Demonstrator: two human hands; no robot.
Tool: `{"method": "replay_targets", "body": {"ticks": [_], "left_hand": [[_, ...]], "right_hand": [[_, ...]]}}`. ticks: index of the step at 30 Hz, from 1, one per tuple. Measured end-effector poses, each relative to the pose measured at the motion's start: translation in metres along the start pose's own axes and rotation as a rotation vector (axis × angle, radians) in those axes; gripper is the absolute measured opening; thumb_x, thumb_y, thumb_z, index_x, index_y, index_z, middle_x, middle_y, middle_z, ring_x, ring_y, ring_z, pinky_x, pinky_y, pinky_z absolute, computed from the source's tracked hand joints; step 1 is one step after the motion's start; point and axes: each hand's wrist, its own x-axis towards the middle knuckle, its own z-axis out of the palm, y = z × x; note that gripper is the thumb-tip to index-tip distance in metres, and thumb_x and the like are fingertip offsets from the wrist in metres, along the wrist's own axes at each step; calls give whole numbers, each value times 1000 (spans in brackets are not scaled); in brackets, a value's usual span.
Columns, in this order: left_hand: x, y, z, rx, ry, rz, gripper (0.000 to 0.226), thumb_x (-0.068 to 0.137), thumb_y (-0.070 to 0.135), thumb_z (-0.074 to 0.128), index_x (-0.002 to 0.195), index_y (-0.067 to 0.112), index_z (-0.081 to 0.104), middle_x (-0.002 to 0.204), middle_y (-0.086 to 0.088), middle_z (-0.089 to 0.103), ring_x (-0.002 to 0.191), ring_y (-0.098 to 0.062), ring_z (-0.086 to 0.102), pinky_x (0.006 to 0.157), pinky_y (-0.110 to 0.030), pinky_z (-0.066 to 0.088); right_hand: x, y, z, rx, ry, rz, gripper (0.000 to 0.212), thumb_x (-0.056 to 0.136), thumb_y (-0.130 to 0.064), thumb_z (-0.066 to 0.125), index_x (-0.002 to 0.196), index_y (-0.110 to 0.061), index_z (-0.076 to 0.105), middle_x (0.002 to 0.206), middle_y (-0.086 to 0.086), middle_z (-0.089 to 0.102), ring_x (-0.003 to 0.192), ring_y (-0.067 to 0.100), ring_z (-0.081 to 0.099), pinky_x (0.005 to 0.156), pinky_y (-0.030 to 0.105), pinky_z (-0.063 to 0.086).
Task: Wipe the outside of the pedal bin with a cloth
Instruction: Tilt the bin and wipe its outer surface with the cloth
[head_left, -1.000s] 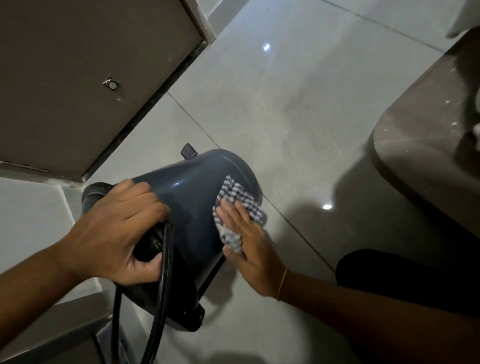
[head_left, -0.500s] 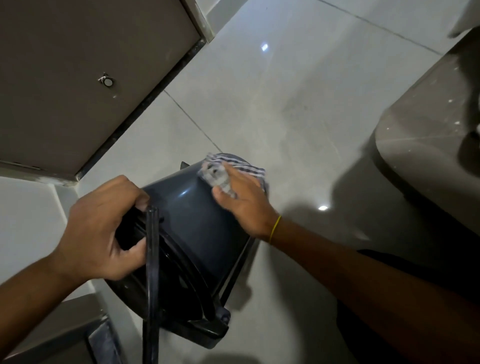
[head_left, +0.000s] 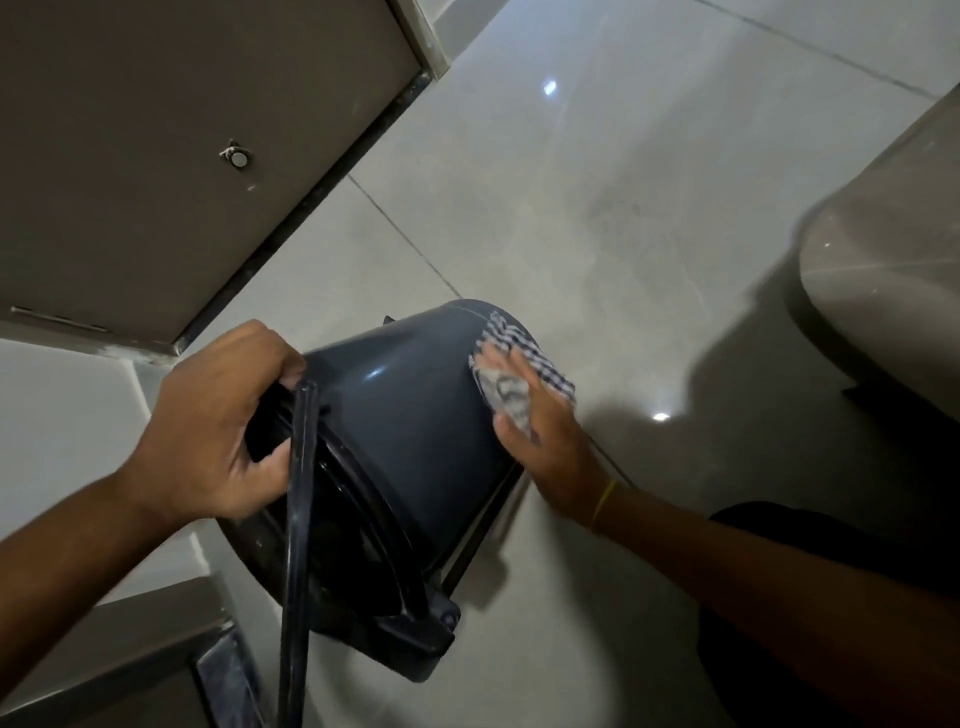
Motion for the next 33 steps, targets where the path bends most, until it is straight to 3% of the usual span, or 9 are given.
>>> {"method": "replay_targets", "body": {"ticks": [5,9,17,19,21,25,28,30,33], "left_hand": [[3,-10,1,28,32,-41,39,88,41,46,86,4,56,77,-6,50,86,-12,51,73,-12,35],[8,-24,-3,12,-4,-3,49,102,51,38,87,6,51,81,-4,48,81,-11,49,74,-17,36],[4,-34,-4,2,-21,-1,29,94,35,39,85,9,50,81,3,45,83,-8,48,74,-14,34],[1,-32,-3,-19,-5,-29,28,94,35,39,85,10,50,81,9,42,82,-6,48,73,-12,34],[-1,-31,-2,-20,13,-73,32,95,36,39,86,9,51,84,12,43,81,-5,48,71,-12,34],[11,-29,1,2,1,-79,33,96,40,41,89,10,52,80,3,45,84,-7,50,72,-13,35],[25,-28,0,-17,-34,-64,34,97,42,43,89,11,53,80,-2,49,79,-10,50,70,-22,37],[35,-32,-1,-50,-59,-65,34,100,43,41,88,13,52,79,-3,49,74,-20,49,69,-36,39],[48,-39,-5,-63,-99,-62,31,102,43,39,83,20,48,76,4,48,75,-16,51,67,-44,40]], "right_hand": [[30,-39,15,-65,-21,-27,65,102,-49,49,162,-25,46,170,-5,47,165,20,30,134,61,20],[6,-82,30,-145,-248,-280,64,100,-25,47,164,-24,40,177,-8,32,170,16,13,135,55,1],[-66,-4,26,-388,-307,-534,74,101,-30,61,168,-27,29,179,-6,19,171,21,2,129,57,27],[-54,1,25,-314,-189,-409,79,103,-26,59,168,-39,16,179,-14,15,171,19,7,129,57,29],[-26,0,28,-192,-37,-173,67,106,-27,52,167,-34,24,179,-6,26,169,23,18,131,60,27],[28,-13,11,167,55,219,84,96,-74,52,163,-25,41,171,-1,45,163,20,36,135,53,26],[28,-45,13,182,-107,100,57,103,-49,49,159,-48,37,170,-13,41,163,9,33,138,50,15],[4,-64,18,226,-281,85,62,107,-27,50,162,-48,29,175,-9,32,160,-6,26,139,48,10],[-46,-73,11,440,-388,195,66,96,-21,61,158,-34,45,150,-14,62,145,3,54,125,31,41]]}}
